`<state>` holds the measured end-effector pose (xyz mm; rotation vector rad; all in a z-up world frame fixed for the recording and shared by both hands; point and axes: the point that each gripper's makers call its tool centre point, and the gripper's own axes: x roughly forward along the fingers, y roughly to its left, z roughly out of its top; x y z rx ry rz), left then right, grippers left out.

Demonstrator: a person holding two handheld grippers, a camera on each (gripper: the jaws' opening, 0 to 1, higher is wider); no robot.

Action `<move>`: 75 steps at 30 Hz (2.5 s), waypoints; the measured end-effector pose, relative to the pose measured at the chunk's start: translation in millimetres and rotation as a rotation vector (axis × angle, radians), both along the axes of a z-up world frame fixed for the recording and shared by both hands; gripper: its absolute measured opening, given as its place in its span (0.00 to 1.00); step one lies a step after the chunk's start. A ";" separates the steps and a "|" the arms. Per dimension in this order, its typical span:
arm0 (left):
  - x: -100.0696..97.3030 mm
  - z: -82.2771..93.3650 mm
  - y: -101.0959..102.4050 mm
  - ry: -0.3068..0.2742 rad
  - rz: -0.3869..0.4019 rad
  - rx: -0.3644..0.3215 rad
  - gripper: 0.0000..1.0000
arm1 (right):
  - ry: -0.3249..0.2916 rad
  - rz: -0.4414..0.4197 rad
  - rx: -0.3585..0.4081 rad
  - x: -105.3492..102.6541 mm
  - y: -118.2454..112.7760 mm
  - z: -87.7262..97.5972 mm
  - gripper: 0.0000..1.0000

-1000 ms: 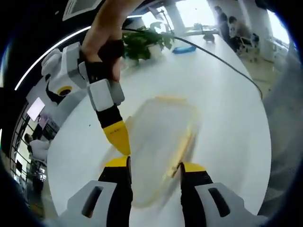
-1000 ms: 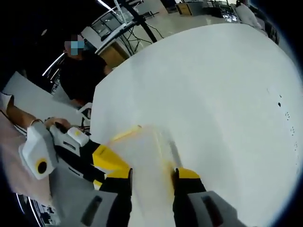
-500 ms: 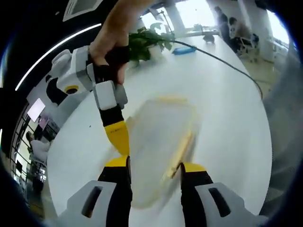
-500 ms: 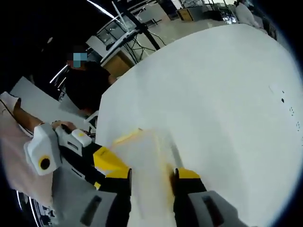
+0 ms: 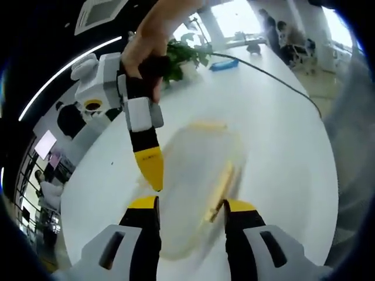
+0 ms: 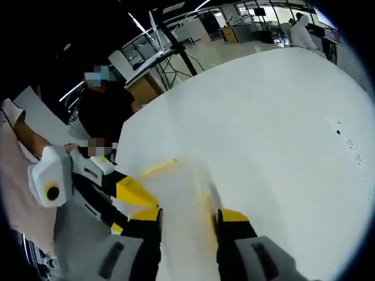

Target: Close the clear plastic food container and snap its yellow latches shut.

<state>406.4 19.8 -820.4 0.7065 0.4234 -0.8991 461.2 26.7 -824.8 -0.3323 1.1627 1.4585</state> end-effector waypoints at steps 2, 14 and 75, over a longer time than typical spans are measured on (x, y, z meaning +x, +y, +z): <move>0.2 -0.1 -0.2 0.004 0.005 -0.003 0.40 | 0.004 0.022 -0.005 0.3 0.2 -0.8 0.34; 2.8 -2.2 0.8 0.050 0.067 -0.019 0.37 | 0.050 0.130 -0.151 -3.4 0.5 -4.5 0.28; 17.7 19.9 62.9 0.196 0.321 -0.319 0.53 | -0.300 -0.718 0.079 -31.9 -57.3 22.1 0.49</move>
